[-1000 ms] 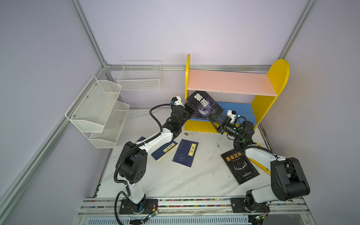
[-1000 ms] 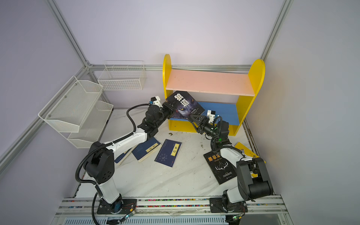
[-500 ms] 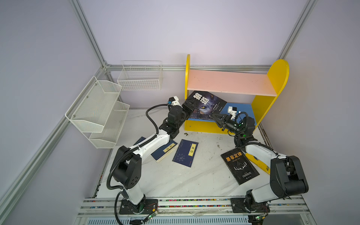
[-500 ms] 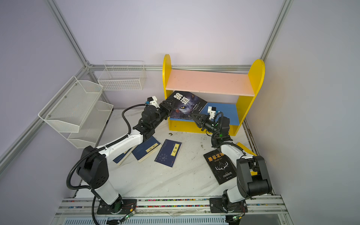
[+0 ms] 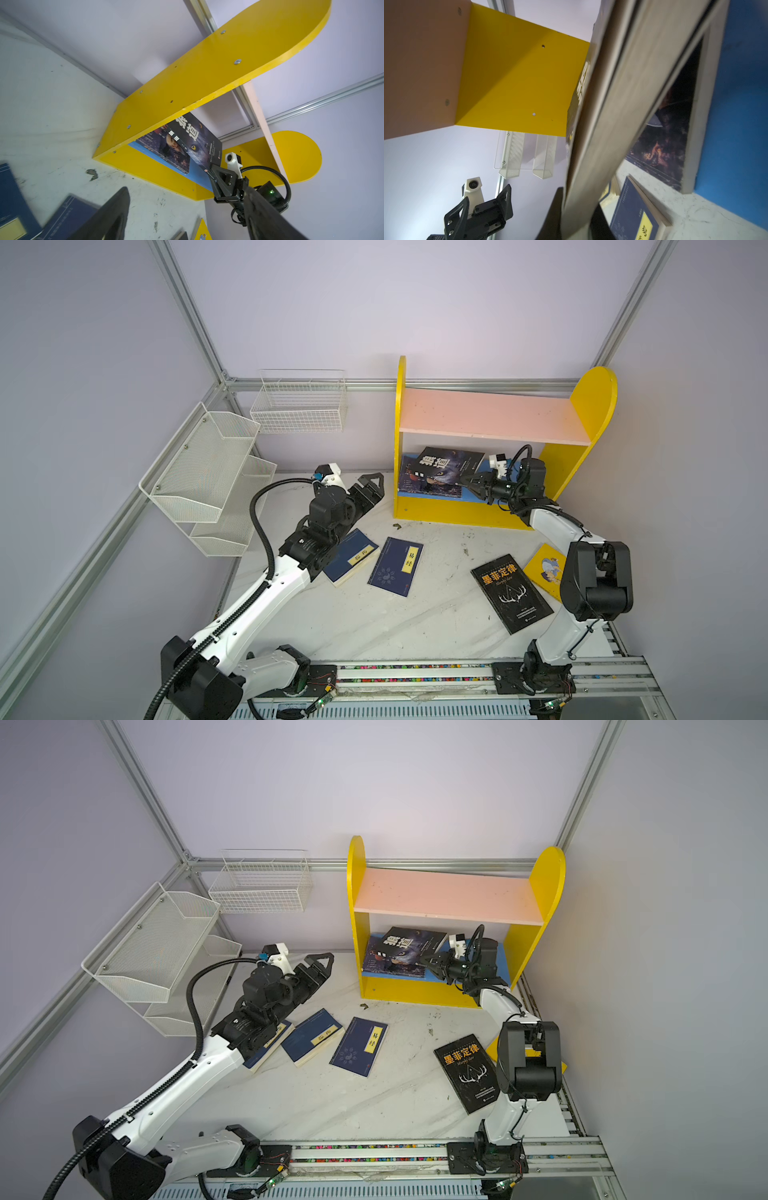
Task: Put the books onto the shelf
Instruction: 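Lower the black book onto the blue shelf with right gripper while left withdraws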
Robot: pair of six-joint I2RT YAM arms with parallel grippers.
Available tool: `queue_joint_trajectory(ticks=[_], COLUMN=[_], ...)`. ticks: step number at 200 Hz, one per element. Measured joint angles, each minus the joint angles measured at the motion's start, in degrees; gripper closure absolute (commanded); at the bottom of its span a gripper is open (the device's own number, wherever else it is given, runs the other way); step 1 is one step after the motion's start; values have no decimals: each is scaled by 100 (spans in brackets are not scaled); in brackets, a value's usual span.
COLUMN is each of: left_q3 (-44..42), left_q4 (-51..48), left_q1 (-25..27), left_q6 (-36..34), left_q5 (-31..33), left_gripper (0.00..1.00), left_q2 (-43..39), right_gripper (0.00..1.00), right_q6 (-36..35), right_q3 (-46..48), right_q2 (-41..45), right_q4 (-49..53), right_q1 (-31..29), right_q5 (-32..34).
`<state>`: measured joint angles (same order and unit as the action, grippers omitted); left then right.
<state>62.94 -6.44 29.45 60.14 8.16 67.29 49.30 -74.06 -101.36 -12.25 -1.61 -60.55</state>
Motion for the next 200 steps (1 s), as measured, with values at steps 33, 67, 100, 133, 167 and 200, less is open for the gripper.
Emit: queue_joint_trajectory(ticks=[33, 67, 100, 133, 167, 200], left_q3=[-138, -138, -138, -140, -144, -144], left_q4=[-280, -304, -302, -302, -280, -225], left_q1=[-76, -109, -144, -188, -214, -227], left_q6=[-44, -79, -74, -68, -48, 31], left_q5=[234, 269, 258, 243, 197, 127], left_gripper=[15, 15, 15, 15, 15, 14], left_q2=[-111, -83, 42, 164, 258, 306], right_gripper=[89, 89, 89, 89, 89, 87], right_q6=[-918, -1659, -1965, -2026, -2026, -2028], right_q3=[-616, -1132, -1261, -1261, -1261, -1261], right_q2=[-385, -699, -763, -811, -911, -957], right_q4=[953, 1725, 2002, 2057, 2046, 2037], right_q1=[7, 7, -2, -66, -129, -116], right_q5=[-243, -313, -348, -404, -538, -586])
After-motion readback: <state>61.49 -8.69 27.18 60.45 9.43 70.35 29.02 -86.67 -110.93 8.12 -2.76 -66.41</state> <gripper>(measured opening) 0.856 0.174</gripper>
